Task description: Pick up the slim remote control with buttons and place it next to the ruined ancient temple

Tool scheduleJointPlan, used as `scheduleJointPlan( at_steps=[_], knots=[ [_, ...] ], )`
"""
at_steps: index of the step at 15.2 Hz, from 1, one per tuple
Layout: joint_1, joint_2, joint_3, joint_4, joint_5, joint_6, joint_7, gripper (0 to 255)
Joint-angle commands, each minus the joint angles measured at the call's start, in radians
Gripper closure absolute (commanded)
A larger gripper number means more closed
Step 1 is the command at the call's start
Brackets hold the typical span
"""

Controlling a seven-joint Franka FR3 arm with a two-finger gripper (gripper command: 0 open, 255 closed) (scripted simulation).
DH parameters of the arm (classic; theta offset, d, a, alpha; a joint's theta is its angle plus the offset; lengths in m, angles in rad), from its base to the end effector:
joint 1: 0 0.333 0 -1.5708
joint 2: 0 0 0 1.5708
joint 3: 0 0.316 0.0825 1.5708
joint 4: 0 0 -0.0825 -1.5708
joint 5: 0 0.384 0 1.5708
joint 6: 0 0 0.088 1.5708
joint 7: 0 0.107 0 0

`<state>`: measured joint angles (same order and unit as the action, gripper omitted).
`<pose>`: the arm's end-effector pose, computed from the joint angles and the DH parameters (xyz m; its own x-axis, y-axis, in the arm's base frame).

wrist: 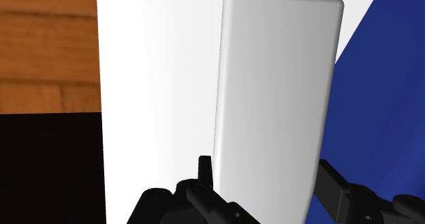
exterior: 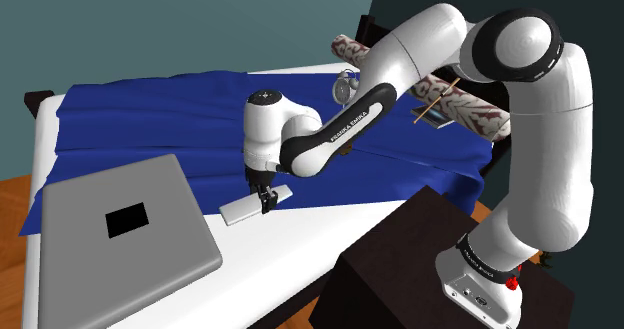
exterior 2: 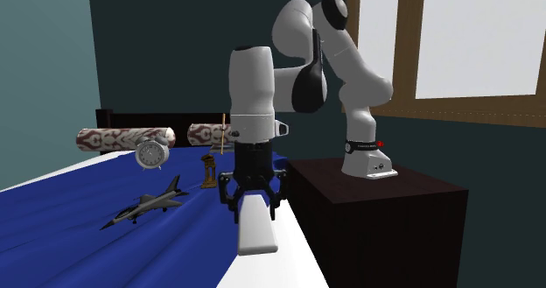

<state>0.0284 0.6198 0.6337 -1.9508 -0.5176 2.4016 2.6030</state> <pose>0.4946 0.3642 0.2100 -0.0661 -0.9978 -0.0078 -0.9978 0.0660 0.0079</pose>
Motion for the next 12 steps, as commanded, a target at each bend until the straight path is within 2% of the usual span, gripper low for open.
scheduleJointPlan(
  at_steps=[1,12],
  knots=[
    [-0.013,-0.023,0.016,-0.005,0.017,-0.017,-0.010,255],
    [-0.067,-0.127,0.088,-0.001,0.105,-0.112,-0.064,255]
  ],
)
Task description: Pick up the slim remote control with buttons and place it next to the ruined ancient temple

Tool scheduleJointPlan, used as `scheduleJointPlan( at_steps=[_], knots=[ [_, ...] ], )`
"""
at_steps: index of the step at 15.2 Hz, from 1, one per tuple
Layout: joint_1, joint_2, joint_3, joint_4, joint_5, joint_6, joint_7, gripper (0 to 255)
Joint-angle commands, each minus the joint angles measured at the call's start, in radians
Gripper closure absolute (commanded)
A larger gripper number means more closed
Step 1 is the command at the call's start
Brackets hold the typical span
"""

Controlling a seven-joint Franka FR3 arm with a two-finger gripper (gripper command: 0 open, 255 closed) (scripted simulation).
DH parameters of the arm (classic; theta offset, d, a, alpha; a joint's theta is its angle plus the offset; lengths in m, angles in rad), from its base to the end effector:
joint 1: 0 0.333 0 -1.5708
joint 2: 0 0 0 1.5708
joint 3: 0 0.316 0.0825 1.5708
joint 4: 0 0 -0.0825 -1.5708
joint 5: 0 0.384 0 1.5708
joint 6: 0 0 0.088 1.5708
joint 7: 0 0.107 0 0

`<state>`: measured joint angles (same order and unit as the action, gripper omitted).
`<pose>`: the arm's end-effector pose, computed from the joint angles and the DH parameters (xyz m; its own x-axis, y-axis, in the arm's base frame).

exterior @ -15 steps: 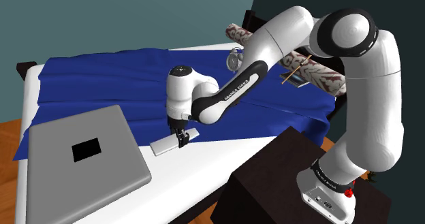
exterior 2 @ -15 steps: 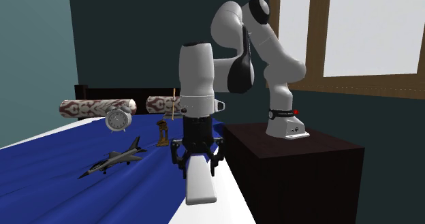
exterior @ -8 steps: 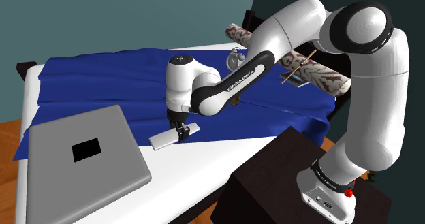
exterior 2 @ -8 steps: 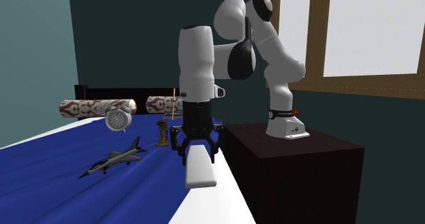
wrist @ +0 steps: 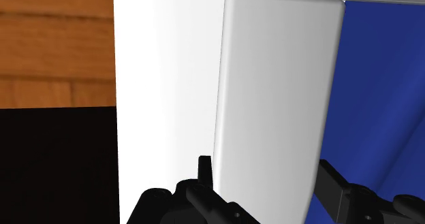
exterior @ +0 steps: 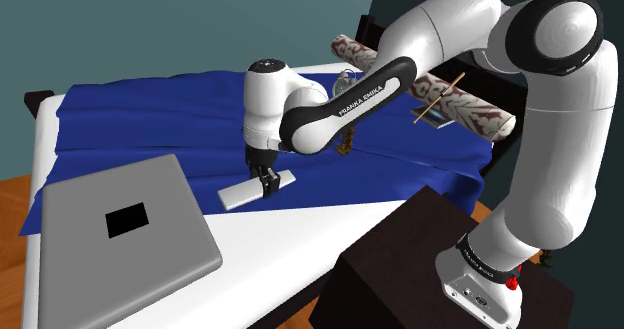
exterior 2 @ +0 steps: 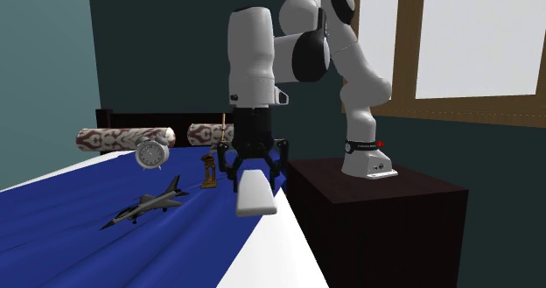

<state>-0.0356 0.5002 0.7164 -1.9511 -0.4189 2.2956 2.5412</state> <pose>0.4951 0.3629 0.2757 -0.0661 -0.9978 -0.0077 -0.9978 0.0660 0.0080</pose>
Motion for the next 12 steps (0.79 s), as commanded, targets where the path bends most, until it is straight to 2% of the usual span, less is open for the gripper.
scheduleJointPlan(
  at_steps=[1,6,12],
  knots=[
    [-0.007,-0.017,0.011,0.001,0.014,-0.015,-0.007,255],
    [-0.027,-0.057,0.037,0.013,0.051,-0.059,-0.029,255],
    [-0.168,-0.117,0.035,-0.060,0.094,-0.027,-0.180,255]
  ],
)
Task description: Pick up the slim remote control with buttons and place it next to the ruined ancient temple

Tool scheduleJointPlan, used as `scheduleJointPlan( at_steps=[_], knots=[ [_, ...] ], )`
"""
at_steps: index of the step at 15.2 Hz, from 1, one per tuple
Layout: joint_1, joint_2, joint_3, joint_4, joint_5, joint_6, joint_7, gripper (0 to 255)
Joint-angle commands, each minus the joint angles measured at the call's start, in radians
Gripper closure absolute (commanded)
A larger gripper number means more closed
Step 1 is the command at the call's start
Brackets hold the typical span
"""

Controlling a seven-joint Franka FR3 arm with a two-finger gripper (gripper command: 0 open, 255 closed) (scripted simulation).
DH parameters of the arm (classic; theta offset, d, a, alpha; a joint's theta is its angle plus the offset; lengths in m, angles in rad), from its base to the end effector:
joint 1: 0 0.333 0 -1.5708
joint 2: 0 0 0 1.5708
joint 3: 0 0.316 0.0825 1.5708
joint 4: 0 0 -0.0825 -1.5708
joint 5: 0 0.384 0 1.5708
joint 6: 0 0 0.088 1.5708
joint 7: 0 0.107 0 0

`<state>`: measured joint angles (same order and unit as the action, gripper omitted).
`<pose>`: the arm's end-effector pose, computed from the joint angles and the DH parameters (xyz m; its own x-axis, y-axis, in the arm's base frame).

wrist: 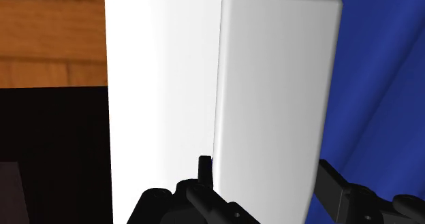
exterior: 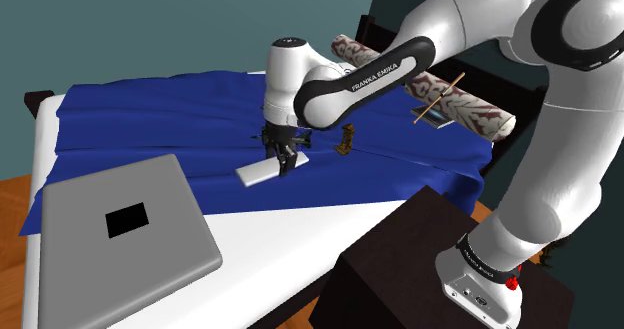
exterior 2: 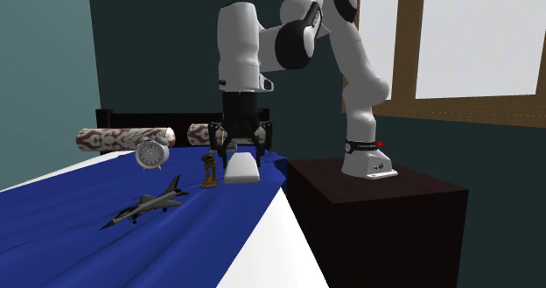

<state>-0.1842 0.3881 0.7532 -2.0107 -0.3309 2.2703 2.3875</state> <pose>0.5151 0.3002 0.3078 -0.0678 -0.9977 -0.0073 -0.9977 0.0677 0.0081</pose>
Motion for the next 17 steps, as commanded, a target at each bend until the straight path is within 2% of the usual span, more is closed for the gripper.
scheduleJointPlan(
  at_steps=[1,9,17],
  knots=[
    [-0.041,-0.012,-0.004,-0.009,0.012,0.002,-0.052,255],
    [-0.195,-0.039,-0.035,-0.029,0.043,0.011,-0.250,255],
    [-0.312,-0.010,-0.088,0.026,0.043,-0.009,-0.429,255]
  ],
)
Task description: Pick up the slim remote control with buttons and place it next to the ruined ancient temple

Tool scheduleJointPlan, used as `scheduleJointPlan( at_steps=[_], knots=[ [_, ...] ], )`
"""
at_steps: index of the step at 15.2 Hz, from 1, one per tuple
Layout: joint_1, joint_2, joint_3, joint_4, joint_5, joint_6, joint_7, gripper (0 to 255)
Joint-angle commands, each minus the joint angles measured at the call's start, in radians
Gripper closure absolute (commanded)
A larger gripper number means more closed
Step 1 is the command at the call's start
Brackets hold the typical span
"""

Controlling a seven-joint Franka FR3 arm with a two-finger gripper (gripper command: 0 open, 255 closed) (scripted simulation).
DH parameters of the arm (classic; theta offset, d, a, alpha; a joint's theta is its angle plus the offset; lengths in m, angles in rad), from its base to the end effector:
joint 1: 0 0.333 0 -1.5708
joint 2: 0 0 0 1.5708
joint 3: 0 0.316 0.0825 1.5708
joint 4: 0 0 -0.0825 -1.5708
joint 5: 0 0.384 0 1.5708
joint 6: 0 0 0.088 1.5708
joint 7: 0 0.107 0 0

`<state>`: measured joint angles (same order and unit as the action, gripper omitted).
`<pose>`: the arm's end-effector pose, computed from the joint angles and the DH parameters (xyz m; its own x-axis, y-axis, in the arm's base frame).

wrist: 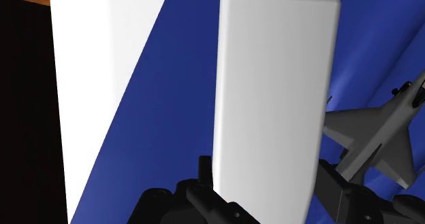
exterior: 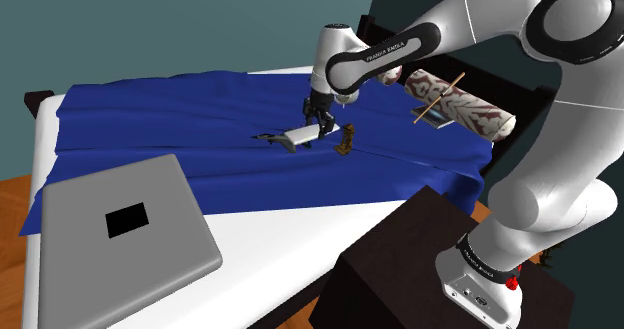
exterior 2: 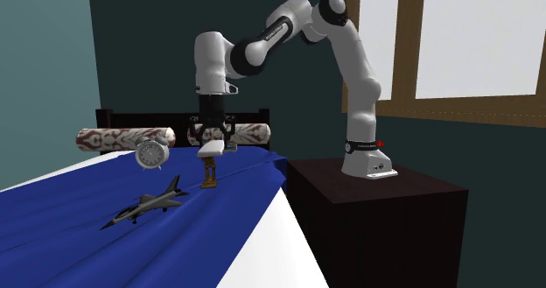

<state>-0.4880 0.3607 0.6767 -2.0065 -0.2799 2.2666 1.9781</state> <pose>0.5900 0.0906 0.3116 -0.0672 -0.9977 -0.0076 -0.9977 0.0672 0.0081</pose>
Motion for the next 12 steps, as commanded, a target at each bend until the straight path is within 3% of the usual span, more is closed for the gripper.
scheduleJointPlan(
  at_steps=[1,12],
  knots=[
    [-0.021,0.025,-0.019,0.034,-0.010,-0.010,-0.040,255],
    [-0.123,0.159,-0.102,0.250,-0.044,-0.096,-0.250,255]
  ],
)
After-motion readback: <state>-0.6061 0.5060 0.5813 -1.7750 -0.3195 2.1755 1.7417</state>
